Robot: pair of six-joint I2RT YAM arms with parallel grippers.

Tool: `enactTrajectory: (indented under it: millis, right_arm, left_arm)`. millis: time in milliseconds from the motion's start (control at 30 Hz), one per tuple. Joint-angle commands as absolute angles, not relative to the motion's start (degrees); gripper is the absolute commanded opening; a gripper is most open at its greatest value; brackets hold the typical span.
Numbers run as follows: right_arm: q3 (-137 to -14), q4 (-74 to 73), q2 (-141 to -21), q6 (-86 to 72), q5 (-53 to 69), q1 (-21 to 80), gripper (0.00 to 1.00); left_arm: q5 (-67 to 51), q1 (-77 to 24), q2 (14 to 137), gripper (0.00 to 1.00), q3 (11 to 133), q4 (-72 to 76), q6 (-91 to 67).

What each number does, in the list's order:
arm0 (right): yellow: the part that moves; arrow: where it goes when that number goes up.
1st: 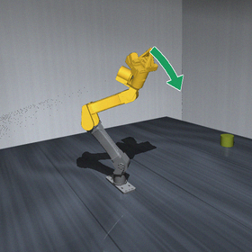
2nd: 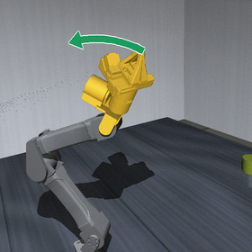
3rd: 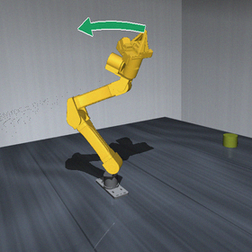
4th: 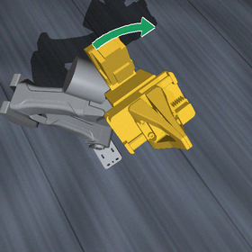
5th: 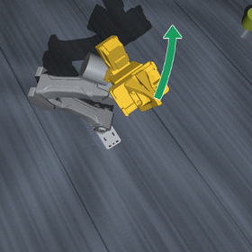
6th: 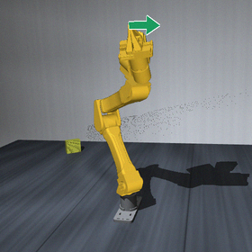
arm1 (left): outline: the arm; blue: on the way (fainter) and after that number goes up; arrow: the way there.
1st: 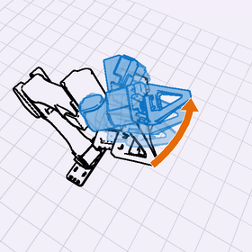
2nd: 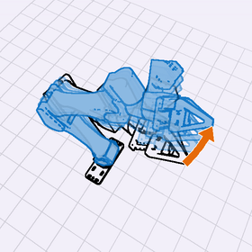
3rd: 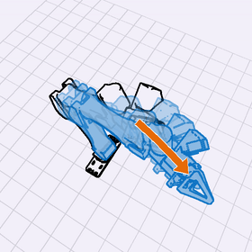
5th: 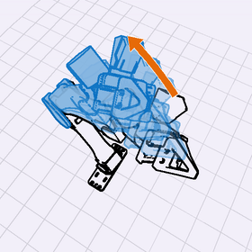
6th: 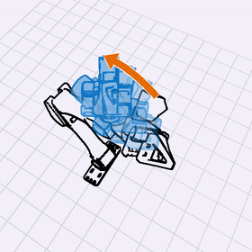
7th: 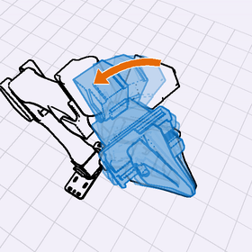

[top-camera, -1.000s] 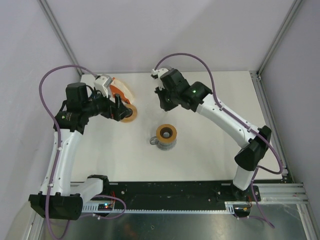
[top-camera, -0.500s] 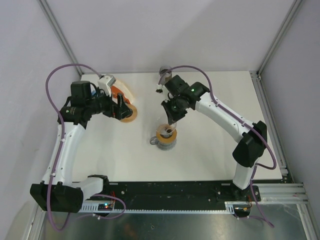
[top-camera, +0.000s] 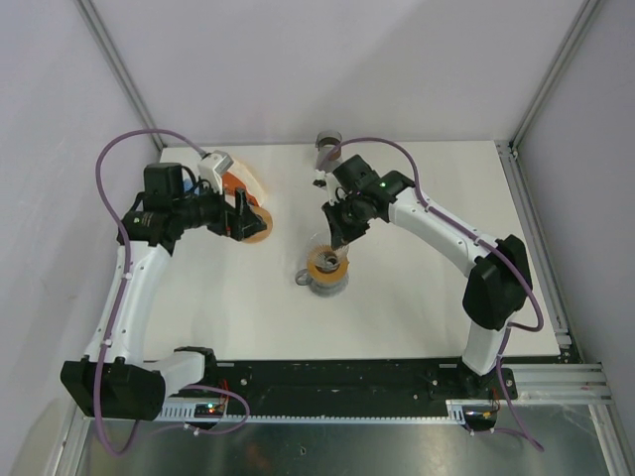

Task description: Place the coffee filter in the dripper

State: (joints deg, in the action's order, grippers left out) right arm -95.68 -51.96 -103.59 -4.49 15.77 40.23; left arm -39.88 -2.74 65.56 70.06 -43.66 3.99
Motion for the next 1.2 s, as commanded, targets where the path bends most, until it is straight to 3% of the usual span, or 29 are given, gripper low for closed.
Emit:
enactTrajectory:
  millis: [0, 1167]
  right_arm:
    - [-95.5, -47.5, -101.7, -4.7, 17.2, 39.8, 0.00]
    - [-92.8, -43.1, -102.7, -4.4, 17.6, 39.4, 0.00]
  left_arm:
    - [-42.1, -3.4, 65.9, 1.00, 69.5, -43.0, 3.3]
    - [-39.9, -10.7, 66.9, 0.99, 67.2, -40.6, 1.4]
